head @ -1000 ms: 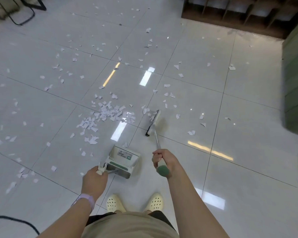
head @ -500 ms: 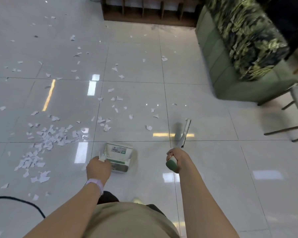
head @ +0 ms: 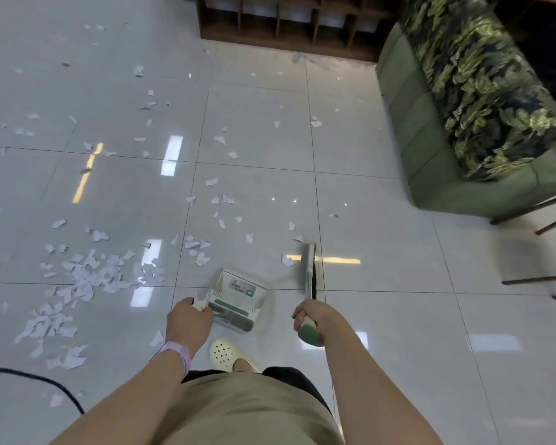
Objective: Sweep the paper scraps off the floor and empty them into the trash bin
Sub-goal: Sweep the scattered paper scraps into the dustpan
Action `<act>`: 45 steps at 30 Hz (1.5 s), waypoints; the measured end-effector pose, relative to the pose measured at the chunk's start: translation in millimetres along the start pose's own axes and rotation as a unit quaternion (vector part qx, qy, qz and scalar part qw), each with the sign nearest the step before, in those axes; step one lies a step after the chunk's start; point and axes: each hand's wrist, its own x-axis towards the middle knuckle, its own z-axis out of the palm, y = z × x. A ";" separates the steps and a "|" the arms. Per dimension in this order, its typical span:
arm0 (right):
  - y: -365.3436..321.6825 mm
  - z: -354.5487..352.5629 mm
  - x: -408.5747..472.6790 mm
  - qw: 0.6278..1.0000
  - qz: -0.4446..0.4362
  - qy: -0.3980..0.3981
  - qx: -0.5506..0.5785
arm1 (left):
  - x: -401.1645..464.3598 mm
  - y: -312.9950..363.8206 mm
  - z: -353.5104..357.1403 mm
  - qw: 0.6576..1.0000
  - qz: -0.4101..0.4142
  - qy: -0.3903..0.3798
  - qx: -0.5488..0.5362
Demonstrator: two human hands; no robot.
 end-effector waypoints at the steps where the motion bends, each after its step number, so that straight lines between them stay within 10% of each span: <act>1: -7.4 25.3 4.0 0.999 0.008 -0.016 -0.034 | 8.9 1.4 -7.9 1.000 -0.001 -0.002 0.004; 11: -106.1 202.1 22.7 0.954 0.073 -0.275 0.098 | 53.1 -31.4 -87.6 0.969 -0.154 0.117 -0.151; 18: -156.2 204.9 9.2 0.909 0.098 -0.386 0.120 | 54.6 -8.7 -85.8 0.981 -0.098 0.110 -0.126; 32: -284.6 39.7 7.3 0.988 -0.132 0.022 -0.082 | 82.6 137.8 9.8 0.981 -0.081 0.135 -0.113; 45: -378.4 -195.1 88.9 0.990 -0.080 0.104 -0.045 | 102.6 267.1 138.7 0.997 -0.021 0.072 -0.034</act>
